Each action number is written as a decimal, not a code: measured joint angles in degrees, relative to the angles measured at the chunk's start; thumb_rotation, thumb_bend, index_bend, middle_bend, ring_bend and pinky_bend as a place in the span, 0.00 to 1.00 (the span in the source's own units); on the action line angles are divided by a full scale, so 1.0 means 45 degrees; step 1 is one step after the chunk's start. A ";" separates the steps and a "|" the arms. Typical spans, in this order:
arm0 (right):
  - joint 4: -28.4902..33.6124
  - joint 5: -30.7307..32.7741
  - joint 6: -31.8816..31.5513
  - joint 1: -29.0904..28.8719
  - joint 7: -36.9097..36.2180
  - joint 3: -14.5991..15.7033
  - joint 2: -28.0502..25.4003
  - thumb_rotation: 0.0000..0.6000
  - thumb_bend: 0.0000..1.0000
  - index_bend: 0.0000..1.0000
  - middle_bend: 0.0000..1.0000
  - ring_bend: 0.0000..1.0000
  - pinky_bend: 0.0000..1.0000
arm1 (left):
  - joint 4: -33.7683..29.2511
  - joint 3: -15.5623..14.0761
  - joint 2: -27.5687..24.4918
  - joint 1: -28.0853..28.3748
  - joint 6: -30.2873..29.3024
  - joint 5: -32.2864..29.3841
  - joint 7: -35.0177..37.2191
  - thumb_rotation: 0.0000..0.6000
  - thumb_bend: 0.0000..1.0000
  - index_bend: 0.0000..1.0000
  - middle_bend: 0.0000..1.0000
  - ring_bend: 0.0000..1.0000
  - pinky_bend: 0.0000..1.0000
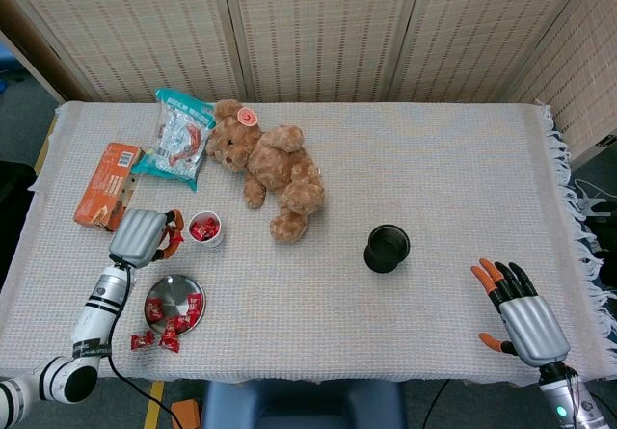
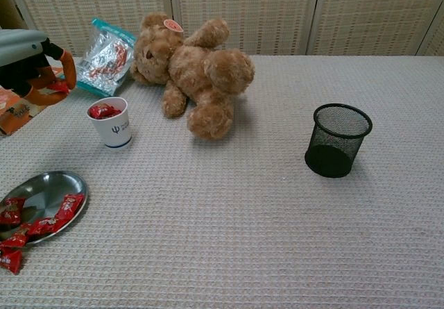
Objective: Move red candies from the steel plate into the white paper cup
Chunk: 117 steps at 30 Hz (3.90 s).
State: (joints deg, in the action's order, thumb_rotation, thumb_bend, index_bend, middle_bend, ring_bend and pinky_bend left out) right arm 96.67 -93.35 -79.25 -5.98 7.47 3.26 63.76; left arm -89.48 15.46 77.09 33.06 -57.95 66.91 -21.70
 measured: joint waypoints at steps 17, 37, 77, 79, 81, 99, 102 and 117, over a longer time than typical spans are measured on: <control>-0.0027 0.0117 -0.0175 0.0055 -0.0128 -0.0114 -0.0056 1.00 0.01 0.00 0.00 0.00 0.00 | 0.1992 0.0306 0.1588 0.1984 0.1031 -0.2153 -0.1085 1.00 0.40 0.49 0.90 0.90 1.00; -0.0010 0.0101 -0.0189 0.0069 -0.0093 -0.0113 -0.0066 1.00 0.01 0.00 0.00 0.00 0.00 | 0.1917 -0.0337 0.1421 0.2277 0.0850 -0.2677 -0.1139 1.00 0.40 0.39 0.90 0.90 1.00; 0.0044 -0.0554 -0.0264 0.0076 -0.0140 0.0180 -0.0060 1.00 0.01 0.00 0.00 0.00 0.00 | -0.0772 -0.5144 -0.0550 -0.3283 -0.4001 0.2993 0.2524 1.00 0.39 0.32 0.90 0.90 1.00; 0.0044 -0.0628 -0.0274 0.0080 -0.0138 0.0217 -0.0056 1.00 0.01 0.00 0.00 0.00 0.00 | -0.0405 -0.5305 -0.0320 -0.3718 -0.4295 0.3048 0.2558 1.00 0.39 0.33 0.90 0.90 1.00; 0.0044 -0.0677 -0.0257 0.0074 -0.0142 0.0250 -0.0053 1.00 0.01 0.00 0.00 0.00 0.00 | 0.0022 -0.5408 0.0019 -0.4167 -0.4511 0.3060 0.2606 1.00 0.39 0.35 0.90 0.90 1.00; 0.0051 -0.0848 -0.0418 0.0128 -0.0235 0.0302 -0.0112 1.00 0.01 0.00 0.00 0.00 0.00 | 0.2138 -0.5299 0.1723 -0.5743 -0.4572 0.2788 0.2173 1.00 0.37 0.38 0.90 0.90 1.00; 0.0047 -0.0823 -0.0355 0.0107 -0.0224 0.0299 -0.0106 1.00 0.01 0.00 0.00 0.00 0.00 | 0.2296 -0.5186 0.1844 -0.5799 -0.4480 0.2789 0.2047 1.00 0.37 0.40 0.90 0.90 1.00; 0.0044 -0.0681 -0.0257 0.0081 -0.0153 0.0250 -0.0073 1.00 0.01 0.00 0.00 0.00 0.00 | 0.2727 -0.4831 0.2027 -0.6079 -0.4506 0.3164 0.2177 1.00 0.37 0.49 0.90 0.90 1.00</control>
State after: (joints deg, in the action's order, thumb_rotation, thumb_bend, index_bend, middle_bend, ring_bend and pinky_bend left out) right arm 96.87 -96.41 -80.41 -5.62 6.78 4.38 63.43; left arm -77.21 -6.28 86.21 5.71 -78.23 81.15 -11.90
